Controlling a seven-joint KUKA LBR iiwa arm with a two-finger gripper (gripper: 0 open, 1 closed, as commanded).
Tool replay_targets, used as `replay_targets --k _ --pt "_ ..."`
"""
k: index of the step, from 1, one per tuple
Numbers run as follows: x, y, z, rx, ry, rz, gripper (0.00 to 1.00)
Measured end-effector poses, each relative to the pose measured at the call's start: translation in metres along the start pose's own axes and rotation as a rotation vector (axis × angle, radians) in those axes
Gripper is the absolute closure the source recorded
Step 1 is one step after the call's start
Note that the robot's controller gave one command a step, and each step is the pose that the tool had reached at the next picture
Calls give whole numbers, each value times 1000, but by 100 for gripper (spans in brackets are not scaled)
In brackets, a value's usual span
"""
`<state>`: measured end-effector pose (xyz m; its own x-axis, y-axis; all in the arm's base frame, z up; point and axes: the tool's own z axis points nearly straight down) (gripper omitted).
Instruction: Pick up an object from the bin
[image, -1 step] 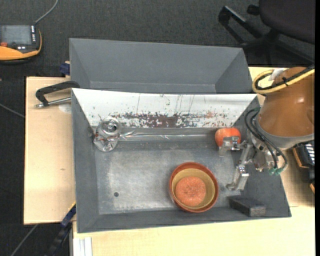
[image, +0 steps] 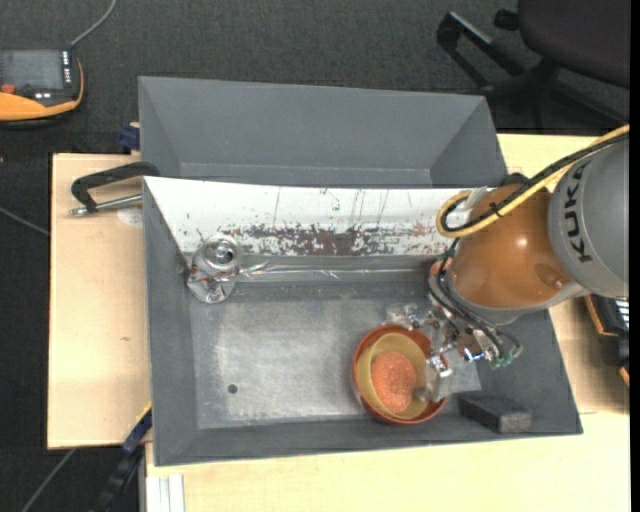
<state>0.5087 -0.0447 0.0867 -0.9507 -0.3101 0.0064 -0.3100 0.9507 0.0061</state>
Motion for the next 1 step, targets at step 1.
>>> replay_targets --k 1 --pt "-8 -4 -6 14 -33 4 100"
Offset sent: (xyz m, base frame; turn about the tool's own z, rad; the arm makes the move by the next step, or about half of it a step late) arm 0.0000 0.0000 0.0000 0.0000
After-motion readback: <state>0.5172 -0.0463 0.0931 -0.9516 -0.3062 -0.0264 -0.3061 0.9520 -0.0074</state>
